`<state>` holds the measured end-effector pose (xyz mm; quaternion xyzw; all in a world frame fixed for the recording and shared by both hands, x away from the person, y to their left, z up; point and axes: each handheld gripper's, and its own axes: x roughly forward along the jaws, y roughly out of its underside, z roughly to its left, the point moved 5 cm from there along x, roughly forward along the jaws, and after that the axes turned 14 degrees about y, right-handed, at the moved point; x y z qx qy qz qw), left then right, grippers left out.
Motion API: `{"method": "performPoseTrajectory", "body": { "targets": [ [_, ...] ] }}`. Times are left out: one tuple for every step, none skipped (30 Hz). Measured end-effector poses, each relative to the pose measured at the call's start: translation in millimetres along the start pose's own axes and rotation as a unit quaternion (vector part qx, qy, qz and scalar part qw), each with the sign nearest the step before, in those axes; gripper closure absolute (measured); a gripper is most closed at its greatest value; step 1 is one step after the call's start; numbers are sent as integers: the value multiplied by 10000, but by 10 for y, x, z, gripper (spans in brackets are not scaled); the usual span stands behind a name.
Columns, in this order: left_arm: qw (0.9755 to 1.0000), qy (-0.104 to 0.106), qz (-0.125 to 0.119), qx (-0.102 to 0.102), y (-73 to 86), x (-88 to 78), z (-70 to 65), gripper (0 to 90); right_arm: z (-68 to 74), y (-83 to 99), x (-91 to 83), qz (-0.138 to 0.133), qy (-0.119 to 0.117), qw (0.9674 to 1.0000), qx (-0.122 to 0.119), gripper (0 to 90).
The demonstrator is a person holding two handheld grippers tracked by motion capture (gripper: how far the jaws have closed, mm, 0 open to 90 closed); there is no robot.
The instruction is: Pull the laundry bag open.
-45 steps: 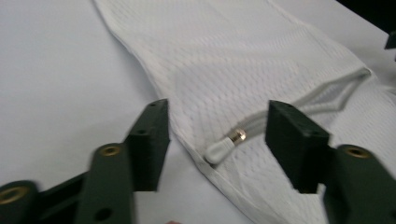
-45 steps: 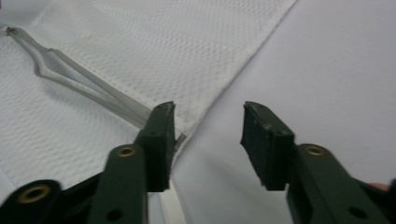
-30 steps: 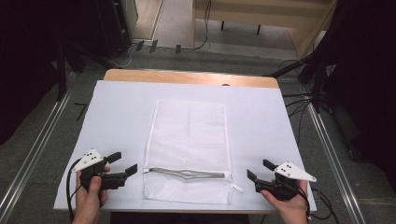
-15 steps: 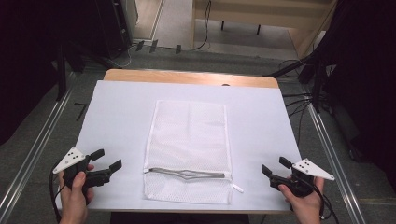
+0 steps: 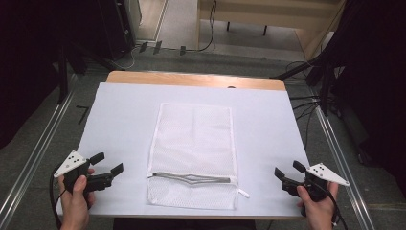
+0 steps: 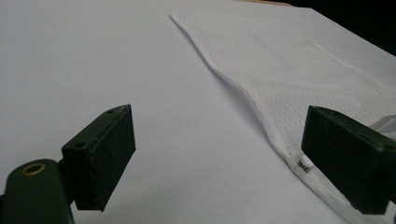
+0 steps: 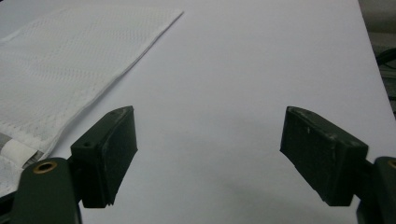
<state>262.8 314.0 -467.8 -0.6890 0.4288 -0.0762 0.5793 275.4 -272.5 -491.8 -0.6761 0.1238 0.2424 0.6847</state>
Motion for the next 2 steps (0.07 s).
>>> {"method": "performPoseTrajectory", "body": {
  "targets": [
    [10000, 9, 19, 13, 3, 5, 3, 94, -3, 2, 0, 13, 9, 10000, 6, 193],
    [10000, -2, 34, 13, 7, 10, 4, 93, -6, 2, 3, 15, 15, 10000, 10, 193]
  ]
}}
